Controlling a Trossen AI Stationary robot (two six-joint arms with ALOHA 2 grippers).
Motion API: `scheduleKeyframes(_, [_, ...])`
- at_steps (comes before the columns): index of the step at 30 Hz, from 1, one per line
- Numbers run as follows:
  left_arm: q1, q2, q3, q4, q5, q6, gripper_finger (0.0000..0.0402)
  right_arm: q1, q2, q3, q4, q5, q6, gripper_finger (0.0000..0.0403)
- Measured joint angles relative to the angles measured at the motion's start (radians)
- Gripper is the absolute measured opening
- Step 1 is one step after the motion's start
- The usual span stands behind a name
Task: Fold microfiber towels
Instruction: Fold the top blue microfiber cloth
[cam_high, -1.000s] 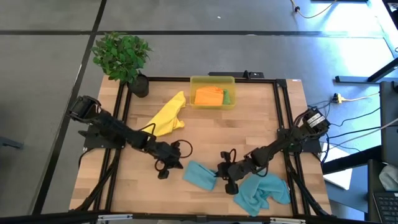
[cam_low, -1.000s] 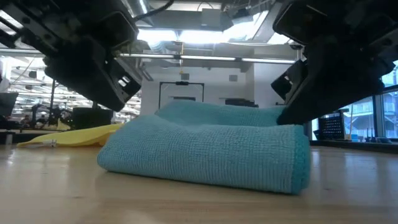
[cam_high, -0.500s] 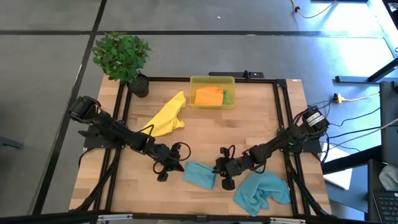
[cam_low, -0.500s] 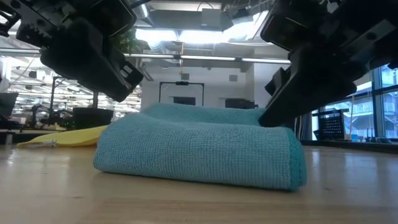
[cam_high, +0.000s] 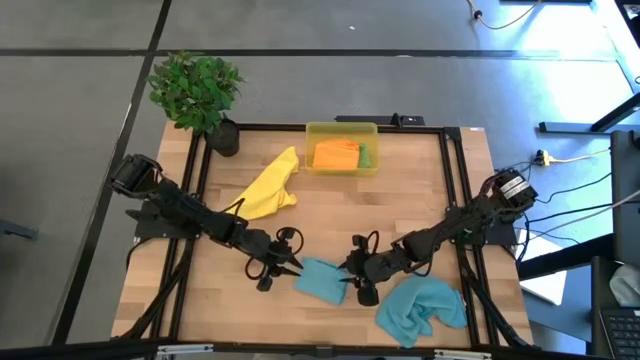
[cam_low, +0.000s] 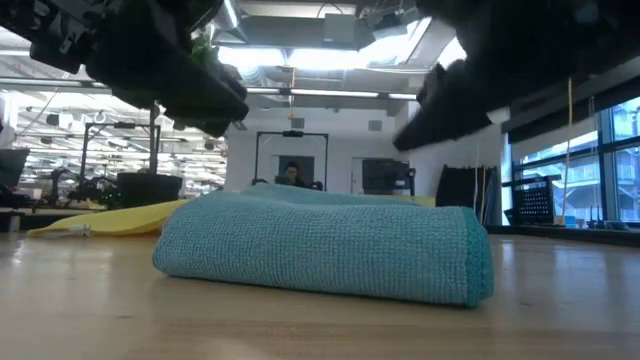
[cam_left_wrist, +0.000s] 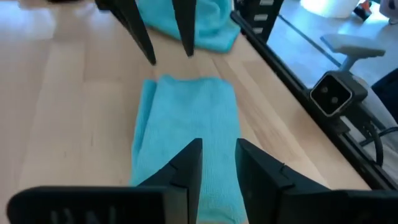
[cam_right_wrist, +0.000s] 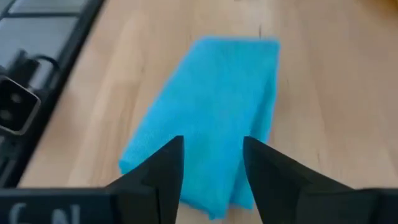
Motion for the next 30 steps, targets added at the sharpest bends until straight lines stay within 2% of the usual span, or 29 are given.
scheduleKeyframes(2, [0.0, 0.001, 0.0, 0.013, -0.005, 0.016, 0.0086, 0.009, 0.005, 0.001, 0.052, 0.012, -0.034, 0.0167])
scheduleKeyframes(7, [-0.008, 0.071, 0.001, 0.104, -0.042, 0.039, 0.0085, 0.057, 0.074, -0.03, 0.25, 0.122, -0.127, 0.0152])
scheduleKeyframes(11, [-0.008, 0.155, 0.001, 0.205, -0.038, 0.046, 0.0085, 0.075, 0.137, -0.055, 0.444, 0.125, -0.158, 0.0127])
scheduleKeyframes(13, [-0.005, 0.192, 0.001, 0.237, -0.043, 0.046, 0.0085, 0.078, 0.168, -0.061, 0.488, 0.125, -0.164, 0.0115])
scheduleKeyframes(22, [0.013, 0.317, 0.002, 0.274, -0.111, 0.02, 0.0085, 0.053, 0.329, -0.061, 0.505, 0.124, -0.064, 0.0092])
scheduleKeyframes(30, [0.014, 0.335, 0.002, 0.274, -0.112, 0.012, 0.0085, 0.049, 0.328, -0.06, 0.505, 0.123, -0.068, 0.0093])
